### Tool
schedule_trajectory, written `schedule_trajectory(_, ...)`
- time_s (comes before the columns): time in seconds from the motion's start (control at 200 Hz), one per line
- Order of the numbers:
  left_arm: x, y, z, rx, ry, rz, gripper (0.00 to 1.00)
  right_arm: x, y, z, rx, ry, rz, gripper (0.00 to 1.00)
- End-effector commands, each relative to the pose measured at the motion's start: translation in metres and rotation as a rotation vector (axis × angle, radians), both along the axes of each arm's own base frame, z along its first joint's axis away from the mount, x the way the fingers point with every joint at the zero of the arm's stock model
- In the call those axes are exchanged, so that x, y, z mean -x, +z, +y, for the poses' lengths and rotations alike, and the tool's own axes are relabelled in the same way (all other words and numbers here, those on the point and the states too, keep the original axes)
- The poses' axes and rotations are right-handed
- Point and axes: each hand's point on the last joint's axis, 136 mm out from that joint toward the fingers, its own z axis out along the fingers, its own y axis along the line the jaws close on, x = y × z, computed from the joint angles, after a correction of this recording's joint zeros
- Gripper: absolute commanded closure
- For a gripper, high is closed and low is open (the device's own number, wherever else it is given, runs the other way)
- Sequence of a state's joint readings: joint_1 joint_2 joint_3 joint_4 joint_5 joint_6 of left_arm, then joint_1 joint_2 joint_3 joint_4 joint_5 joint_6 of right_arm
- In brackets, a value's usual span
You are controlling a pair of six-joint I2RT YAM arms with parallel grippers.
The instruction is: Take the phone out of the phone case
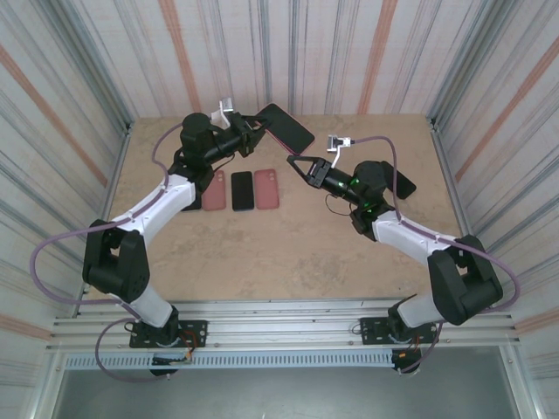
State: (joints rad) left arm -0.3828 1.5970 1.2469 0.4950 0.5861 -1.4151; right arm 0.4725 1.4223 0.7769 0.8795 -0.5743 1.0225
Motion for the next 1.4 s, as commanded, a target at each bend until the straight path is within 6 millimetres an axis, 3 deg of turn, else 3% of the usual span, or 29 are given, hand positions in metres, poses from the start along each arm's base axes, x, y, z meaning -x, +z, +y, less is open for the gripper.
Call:
schedule_trajectory(0.0, 0.043, 0.09, 0.01, 0.122, -0.062, -0.192, 1.0, -0.022, -0.043, -0.019, 0.133, -0.104, 0.113, 0.95)
schedule_trajectory(0.241, 0.043, 0.087, 0.009, 0.095, -0.063, -0.209, 1.0, -0.022, -0.03, -0.022, 0.116, -0.099, 0.08, 0.9)
schedule_trajectory(0.521, 0.035, 0.075, 0.009, -0.077, -0.087, -0.338, 1.0, -0.006, -0.009, -0.037, 0.174, -0.039, -0.002, 0.56)
schedule_trajectory(0.727, 0.039, 0.073, 0.004, -0.21, -0.212, -0.554, 1.0, 0.02, 0.004, -0.044, 0.352, 0.077, -0.118, 0.45)
schedule_trajectory(0.937, 0.065, 0.078, 0.001, -0.291, -0.439, -0.85, 1.0, 0.046, 0.001, -0.04, 0.587, 0.246, -0.267, 0.43)
schedule_trajectory(1.087, 0.087, 0.078, 0.001, -0.298, -0.548, -1.029, 1.0, 0.049, -0.01, -0.032, 0.753, 0.304, -0.377, 0.44)
schedule_trajectory(1.398, 0.106, 0.073, 0.008, -0.291, -0.656, -1.091, 1.0, 0.054, -0.006, -0.013, 0.769, 0.423, -0.494, 0.59)
